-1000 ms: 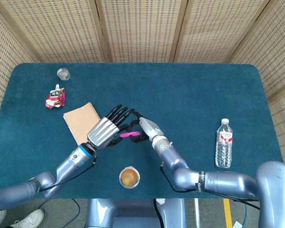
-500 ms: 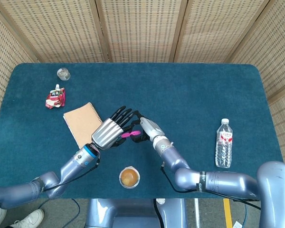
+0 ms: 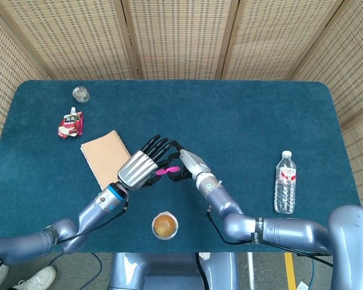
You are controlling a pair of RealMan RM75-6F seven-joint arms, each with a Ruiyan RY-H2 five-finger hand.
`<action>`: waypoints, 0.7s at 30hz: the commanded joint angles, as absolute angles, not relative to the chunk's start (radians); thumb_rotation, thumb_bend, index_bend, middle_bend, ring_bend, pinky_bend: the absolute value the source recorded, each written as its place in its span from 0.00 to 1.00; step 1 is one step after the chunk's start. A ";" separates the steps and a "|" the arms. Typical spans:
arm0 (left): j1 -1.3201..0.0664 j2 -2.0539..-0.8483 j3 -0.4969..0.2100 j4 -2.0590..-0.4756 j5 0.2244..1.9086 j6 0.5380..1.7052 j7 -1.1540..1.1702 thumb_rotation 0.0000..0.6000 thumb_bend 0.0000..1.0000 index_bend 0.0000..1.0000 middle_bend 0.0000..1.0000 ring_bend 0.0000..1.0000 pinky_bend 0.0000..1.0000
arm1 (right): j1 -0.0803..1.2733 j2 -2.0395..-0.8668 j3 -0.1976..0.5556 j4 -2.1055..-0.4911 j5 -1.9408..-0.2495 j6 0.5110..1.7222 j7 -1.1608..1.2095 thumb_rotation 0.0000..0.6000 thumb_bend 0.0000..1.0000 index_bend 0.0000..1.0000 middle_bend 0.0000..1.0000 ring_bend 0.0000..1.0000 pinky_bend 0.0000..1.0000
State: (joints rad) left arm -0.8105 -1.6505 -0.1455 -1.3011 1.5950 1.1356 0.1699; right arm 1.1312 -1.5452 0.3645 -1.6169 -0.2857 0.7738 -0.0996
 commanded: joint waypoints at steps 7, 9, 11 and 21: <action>-0.819 -1.666 -0.147 -1.283 1.587 1.134 0.173 1.00 0.34 0.50 0.00 0.00 0.00 | 1.130 -1.548 0.362 -1.607 -0.290 0.765 -0.091 1.00 0.72 0.67 0.04 0.00 0.00; -0.820 -1.671 -0.148 -1.280 1.583 1.133 0.171 1.00 0.34 0.50 0.00 0.00 0.00 | 1.129 -1.549 0.361 -1.604 -0.290 0.762 -0.088 1.00 0.72 0.67 0.04 0.00 0.00; -0.822 -1.675 -0.149 -1.275 1.583 1.135 0.175 1.00 0.34 0.51 0.00 0.00 0.00 | 1.128 -1.550 0.359 -1.601 -0.291 0.759 -0.086 1.00 0.72 0.67 0.04 0.00 0.00; -0.827 -1.685 -0.151 -1.269 1.572 1.133 0.186 1.00 0.37 0.54 0.00 0.00 0.00 | 1.123 -1.550 0.355 -1.593 -0.297 0.750 -0.075 1.00 0.73 0.68 0.04 0.00 0.00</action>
